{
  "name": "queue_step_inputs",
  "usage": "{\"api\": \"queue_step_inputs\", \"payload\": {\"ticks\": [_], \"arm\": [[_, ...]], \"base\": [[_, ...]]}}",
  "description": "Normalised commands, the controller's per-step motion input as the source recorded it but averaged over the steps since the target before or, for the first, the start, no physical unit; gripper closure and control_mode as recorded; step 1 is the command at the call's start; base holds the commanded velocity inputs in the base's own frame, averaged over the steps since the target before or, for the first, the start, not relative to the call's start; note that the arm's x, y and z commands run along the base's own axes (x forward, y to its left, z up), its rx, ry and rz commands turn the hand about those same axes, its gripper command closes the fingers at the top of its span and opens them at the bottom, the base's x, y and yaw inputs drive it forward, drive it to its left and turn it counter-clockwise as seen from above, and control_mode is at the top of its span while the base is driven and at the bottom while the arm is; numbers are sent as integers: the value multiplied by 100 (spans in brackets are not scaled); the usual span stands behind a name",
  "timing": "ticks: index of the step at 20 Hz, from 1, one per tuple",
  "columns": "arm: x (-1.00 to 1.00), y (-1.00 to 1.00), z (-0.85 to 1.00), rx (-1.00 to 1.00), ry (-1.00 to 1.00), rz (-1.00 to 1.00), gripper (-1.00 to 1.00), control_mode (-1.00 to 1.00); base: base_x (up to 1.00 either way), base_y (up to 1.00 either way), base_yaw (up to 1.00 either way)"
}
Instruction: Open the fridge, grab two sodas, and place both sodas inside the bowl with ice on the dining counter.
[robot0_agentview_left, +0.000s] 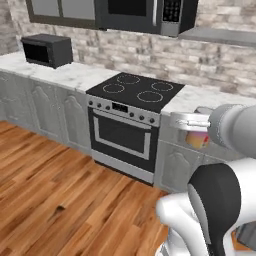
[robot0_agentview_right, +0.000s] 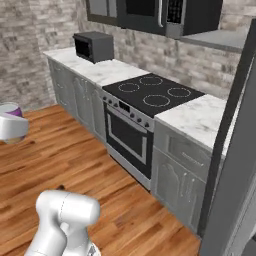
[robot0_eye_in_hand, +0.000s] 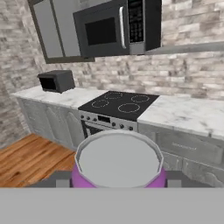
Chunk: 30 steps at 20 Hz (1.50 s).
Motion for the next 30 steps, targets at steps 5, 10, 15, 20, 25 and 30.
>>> {"api": "queue_step_inputs", "payload": {"ticks": [5,10,15,20,25,30], "arm": [[0,0,0,0,0,0,100,100],[0,0,0,0,0,0,100,100],[0,0,0,0,0,0,100,100],[0,0,0,0,0,0,100,100],[0,0,0,0,0,0,100,100],[0,0,0,0,0,0,100,100]], "base": [[26,30,51],[46,14,50],[82,-4,45],[92,-26,42],[87,-40,42],[77,-10,50]]}}
